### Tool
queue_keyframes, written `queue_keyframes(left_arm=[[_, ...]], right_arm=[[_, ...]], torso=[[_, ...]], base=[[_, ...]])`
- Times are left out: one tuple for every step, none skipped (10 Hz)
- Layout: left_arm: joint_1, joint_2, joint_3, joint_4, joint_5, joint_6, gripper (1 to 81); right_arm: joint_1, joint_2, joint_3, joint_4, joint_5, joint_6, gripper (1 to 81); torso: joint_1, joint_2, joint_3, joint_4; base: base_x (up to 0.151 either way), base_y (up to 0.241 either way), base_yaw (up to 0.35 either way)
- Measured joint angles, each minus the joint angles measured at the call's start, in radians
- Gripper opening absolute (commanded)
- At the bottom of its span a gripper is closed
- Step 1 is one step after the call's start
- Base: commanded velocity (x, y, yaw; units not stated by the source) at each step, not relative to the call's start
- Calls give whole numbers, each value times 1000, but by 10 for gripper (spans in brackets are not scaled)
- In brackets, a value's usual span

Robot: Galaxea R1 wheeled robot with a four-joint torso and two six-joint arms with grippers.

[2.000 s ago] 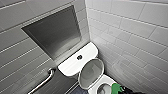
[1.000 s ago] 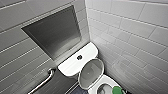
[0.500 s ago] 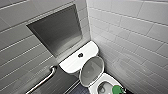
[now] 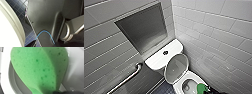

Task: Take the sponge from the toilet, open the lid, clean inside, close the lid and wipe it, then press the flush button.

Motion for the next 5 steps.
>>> queue_keyframes(left_arm=[[-1,1,0,0,0,1,811],[-6,2,0,0,-2,1,811],[-7,2,0,1,-4,1,811],[-5,2,0,1,-2,1,811],[-6,2,0,1,-3,1,811]], right_arm=[[11,-11,3,1,-34,5,10],[19,-22,6,5,-52,40,10],[23,-35,16,12,-59,83,10],[25,-46,27,14,-61,91,10],[30,-74,58,21,-63,111,10]], torso=[[0,0,0,0],[0,0,0,0],[0,0,0,0],[0,0,0,0],[0,0,0,0]], base=[[0,0,0],[0,0,0],[0,0,0],[0,0,0],[0,0,0]])
